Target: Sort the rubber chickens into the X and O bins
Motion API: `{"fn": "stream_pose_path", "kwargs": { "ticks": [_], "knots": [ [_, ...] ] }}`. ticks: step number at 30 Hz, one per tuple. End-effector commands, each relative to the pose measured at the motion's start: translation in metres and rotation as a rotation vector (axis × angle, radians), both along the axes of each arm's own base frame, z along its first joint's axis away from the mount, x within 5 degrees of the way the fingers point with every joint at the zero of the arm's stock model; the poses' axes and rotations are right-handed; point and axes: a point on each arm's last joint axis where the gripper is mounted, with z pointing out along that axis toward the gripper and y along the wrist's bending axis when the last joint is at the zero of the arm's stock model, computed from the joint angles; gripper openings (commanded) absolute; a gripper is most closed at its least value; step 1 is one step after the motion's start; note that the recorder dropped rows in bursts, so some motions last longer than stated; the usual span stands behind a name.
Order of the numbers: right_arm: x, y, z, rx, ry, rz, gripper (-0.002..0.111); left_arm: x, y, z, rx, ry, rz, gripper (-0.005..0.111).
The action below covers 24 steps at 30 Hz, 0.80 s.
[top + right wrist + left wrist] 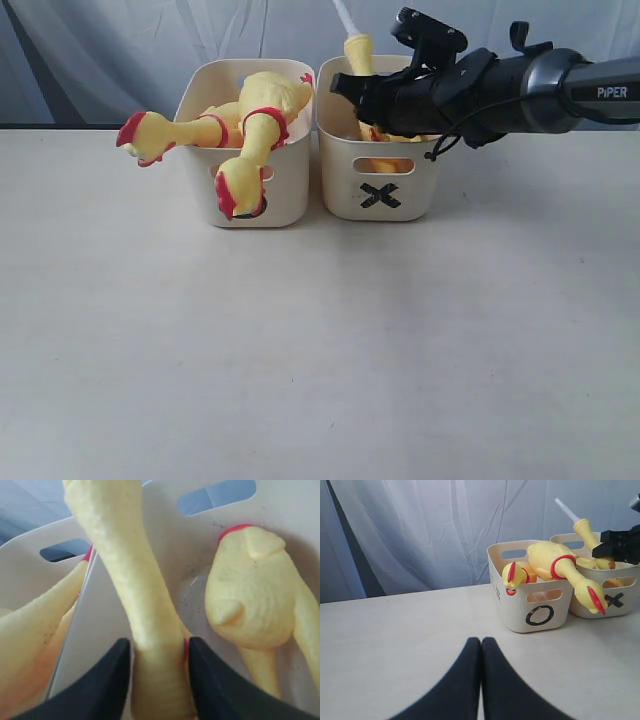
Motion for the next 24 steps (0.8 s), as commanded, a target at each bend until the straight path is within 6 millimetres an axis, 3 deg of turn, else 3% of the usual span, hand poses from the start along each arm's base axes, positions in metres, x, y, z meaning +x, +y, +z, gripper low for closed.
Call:
{"fn": "stream_pose_path", "kwargs": {
  "ticks": [1,8,12,14,16,17,19,22,24],
  "knots": [
    [0.002,-0.002,0.003,0.008,-0.003,-0.002,0.067,-0.001,0.0,-0.002,-0.007,0.002,-0.004,0.0],
    [0.0,-0.001,0.007,0.017,0.009,0.016,0.066,-0.001,0.0,-0.002,-0.006,0.005,-0.004,0.0],
    [-0.006,-0.002,0.04,0.035,-0.054,0.028,0.064,-0.001,0.0,-0.002,-0.006,0.005,-0.004,0.0],
    [-0.01,-0.003,0.055,0.021,-0.087,0.05,0.056,-0.001,0.0,-0.002,-0.006,0.005,-0.004,0.0],
    [-0.018,-0.004,0.075,-0.004,-0.119,0.098,0.037,-0.001,0.0,-0.003,0.0,0.005,-0.001,0.0],
    [-0.022,-0.004,0.083,-0.034,-0.133,0.134,0.019,-0.001,0.001,-0.003,0.009,0.006,0.004,0.0],
    [-0.029,-0.004,0.093,-0.054,-0.128,0.184,0.0,-0.001,0.001,-0.003,0.011,0.014,0.005,0.0],
    [-0.041,-0.004,0.107,-0.11,-0.128,0.26,0.0,-0.001,0.002,-0.003,0.024,0.011,0.013,0.0],
    [-0.056,-0.009,0.127,-0.216,-0.152,0.344,0.0,-0.001,0.002,-0.003,0.03,0.01,0.017,0.0]
  ]
}}
